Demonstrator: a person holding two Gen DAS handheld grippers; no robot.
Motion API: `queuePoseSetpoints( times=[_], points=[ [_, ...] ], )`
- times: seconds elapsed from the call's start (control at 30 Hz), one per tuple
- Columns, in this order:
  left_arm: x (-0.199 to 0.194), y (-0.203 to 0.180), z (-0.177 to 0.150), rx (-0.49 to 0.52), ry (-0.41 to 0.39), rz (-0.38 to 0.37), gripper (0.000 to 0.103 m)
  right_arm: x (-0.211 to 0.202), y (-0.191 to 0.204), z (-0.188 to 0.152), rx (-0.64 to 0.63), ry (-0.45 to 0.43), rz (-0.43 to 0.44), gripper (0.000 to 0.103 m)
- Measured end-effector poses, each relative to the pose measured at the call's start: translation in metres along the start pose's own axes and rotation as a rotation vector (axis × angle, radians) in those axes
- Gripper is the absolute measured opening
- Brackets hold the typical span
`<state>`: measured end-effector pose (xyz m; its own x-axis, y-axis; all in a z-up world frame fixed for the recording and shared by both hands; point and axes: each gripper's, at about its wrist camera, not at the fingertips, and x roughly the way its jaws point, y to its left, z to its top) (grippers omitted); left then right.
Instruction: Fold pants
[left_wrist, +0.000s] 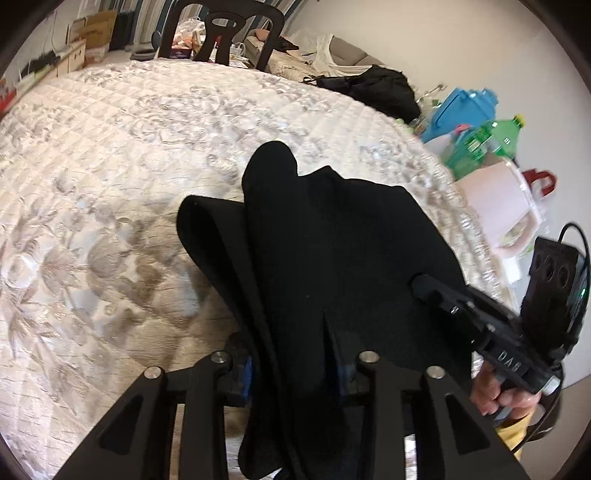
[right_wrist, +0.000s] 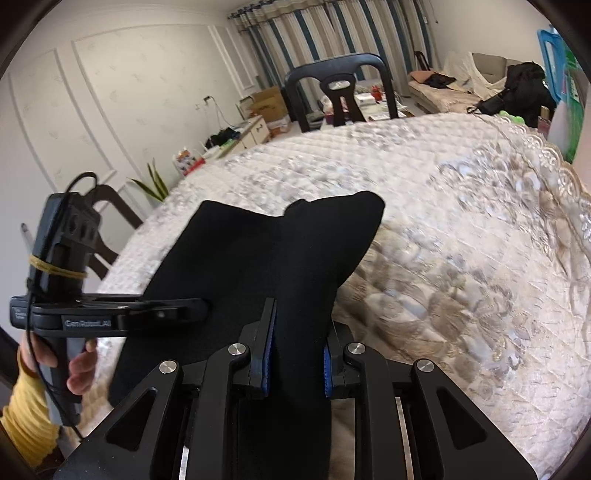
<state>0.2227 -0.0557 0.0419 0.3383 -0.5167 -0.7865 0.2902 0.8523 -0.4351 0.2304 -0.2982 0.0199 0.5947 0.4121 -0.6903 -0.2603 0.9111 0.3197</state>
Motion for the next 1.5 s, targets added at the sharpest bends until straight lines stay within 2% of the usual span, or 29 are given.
queuePoseSetpoints(
  times=[0.13, 0.23, 0.3, 0.37, 0.53, 0.67, 0.83, 0.93, 1.1, 1.17, 1.27, 1.4, 1.5],
  points=[
    [0.0, 0.001, -0.004, 0.016, -0.008, 0.006, 0.045, 0.005, -0.01, -0.004, 0.007, 0.016, -0.007, 0.024],
    [0.001, -0.003, -0.006, 0.057, -0.022, 0.075, 0.058, 0.006, -0.015, -0.005, 0.018, 0.026, -0.013, 0.028],
    [0.002, -0.006, -0.006, 0.095, -0.041, 0.115, 0.062, 0.006, -0.014, -0.007, 0.006, 0.029, -0.029, 0.03],
    [0.002, -0.008, -0.007, 0.108, -0.054, 0.125, 0.063, 0.009, -0.013, -0.009, -0.016, 0.03, -0.055, 0.033],
    [0.002, -0.009, -0.009, 0.155, -0.1, 0.209, 0.081, 0.008, -0.008, -0.011, -0.053, 0.016, -0.104, 0.038],
    [-0.002, -0.013, -0.014, 0.184, -0.136, 0.252, 0.081, 0.002, -0.001, -0.015, -0.104, -0.007, -0.176, 0.045],
    [-0.016, -0.022, -0.023, 0.231, -0.204, 0.364, 0.082, -0.011, 0.007, -0.016, -0.129, -0.037, -0.27, 0.045],
    [-0.028, -0.021, -0.029, 0.219, -0.241, 0.394, 0.082, -0.022, 0.019, -0.02, -0.165, -0.07, -0.323, 0.045],
    [-0.049, -0.023, -0.049, 0.196, -0.272, 0.39, 0.082, -0.046, 0.035, -0.028, -0.181, -0.122, -0.31, 0.045],
    [-0.055, -0.026, -0.06, 0.192, -0.277, 0.397, 0.082, -0.054, 0.042, -0.033, -0.18, -0.123, -0.306, 0.05],
    [-0.06, -0.032, -0.076, 0.19, -0.272, 0.424, 0.082, -0.062, 0.051, -0.045, -0.177, -0.12, -0.28, 0.051],
    [-0.062, -0.037, -0.095, 0.165, -0.255, 0.41, 0.082, -0.07, 0.055, -0.061, -0.159, -0.107, -0.244, 0.051],
    [-0.064, -0.042, -0.109, 0.155, -0.265, 0.415, 0.082, -0.076, 0.057, -0.073, -0.151, -0.106, -0.236, 0.056]
  ],
)
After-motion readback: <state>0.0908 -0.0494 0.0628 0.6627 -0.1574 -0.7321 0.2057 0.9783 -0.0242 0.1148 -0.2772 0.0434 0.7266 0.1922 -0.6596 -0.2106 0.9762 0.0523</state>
